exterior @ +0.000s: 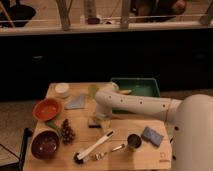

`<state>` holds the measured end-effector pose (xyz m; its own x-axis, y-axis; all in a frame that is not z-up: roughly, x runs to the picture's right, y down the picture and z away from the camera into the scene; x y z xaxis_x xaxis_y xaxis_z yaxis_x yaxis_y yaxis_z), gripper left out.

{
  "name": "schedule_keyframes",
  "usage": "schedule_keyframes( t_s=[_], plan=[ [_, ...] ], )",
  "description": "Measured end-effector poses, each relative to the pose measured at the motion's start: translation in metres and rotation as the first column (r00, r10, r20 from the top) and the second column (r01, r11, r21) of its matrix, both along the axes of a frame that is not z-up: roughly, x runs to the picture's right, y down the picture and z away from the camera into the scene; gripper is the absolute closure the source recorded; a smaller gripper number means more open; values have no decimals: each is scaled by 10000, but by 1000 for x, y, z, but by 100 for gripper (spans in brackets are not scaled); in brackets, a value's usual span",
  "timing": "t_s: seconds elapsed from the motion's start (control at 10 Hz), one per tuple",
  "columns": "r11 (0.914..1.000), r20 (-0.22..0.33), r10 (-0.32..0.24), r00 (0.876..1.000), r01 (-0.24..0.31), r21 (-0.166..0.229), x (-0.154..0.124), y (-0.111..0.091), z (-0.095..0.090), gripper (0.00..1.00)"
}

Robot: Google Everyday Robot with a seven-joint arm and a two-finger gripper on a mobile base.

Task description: Wipe purple bowl with eraser

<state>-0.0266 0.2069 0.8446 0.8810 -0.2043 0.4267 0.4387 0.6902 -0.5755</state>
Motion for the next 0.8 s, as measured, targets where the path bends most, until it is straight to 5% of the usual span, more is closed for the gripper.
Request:
schedule_keyframes(
  t_s=[0.3,0.8],
  plan=[
    [9999,29,3,10000,-2,-139,-3,2,2,22],
    [10000,-140,-5,9999,4,-90,-6,2,1,71]
  ],
)
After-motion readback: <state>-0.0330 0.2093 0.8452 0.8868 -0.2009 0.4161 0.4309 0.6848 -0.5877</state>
